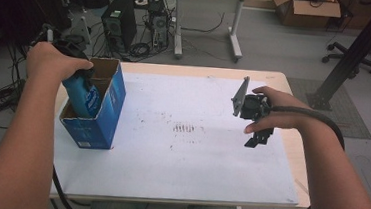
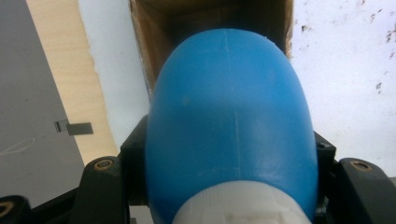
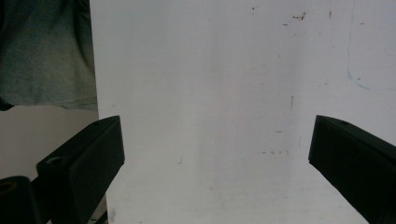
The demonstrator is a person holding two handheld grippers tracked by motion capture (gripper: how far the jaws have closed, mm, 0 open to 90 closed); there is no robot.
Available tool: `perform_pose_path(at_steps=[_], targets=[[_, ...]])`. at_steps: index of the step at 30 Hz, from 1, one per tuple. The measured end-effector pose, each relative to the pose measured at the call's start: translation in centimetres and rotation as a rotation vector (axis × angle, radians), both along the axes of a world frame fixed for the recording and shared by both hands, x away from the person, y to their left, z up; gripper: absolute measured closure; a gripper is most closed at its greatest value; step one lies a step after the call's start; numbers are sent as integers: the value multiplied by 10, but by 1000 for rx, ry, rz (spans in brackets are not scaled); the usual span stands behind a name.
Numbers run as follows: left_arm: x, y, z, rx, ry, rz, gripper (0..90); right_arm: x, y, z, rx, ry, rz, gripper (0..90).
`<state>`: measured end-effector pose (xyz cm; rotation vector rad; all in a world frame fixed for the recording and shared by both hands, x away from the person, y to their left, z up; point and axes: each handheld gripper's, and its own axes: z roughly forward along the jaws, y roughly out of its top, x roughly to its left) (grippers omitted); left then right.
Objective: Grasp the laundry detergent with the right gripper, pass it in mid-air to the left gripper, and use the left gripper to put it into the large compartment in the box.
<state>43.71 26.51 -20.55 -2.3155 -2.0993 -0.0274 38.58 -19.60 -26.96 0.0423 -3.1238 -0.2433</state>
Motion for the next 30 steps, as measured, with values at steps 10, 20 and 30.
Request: perform_pose_path(at_steps=[10, 20, 30], targets=[[0, 1, -26, 2, -6, 8, 386, -1, 0, -1, 7, 6, 3, 34], [1, -1, -48, 4, 24, 5, 386, -1, -2, -1, 16, 2, 6, 36], [1, -2, -61, 9, 24, 1, 386, -2, -2, -3, 18, 0, 4, 35]])
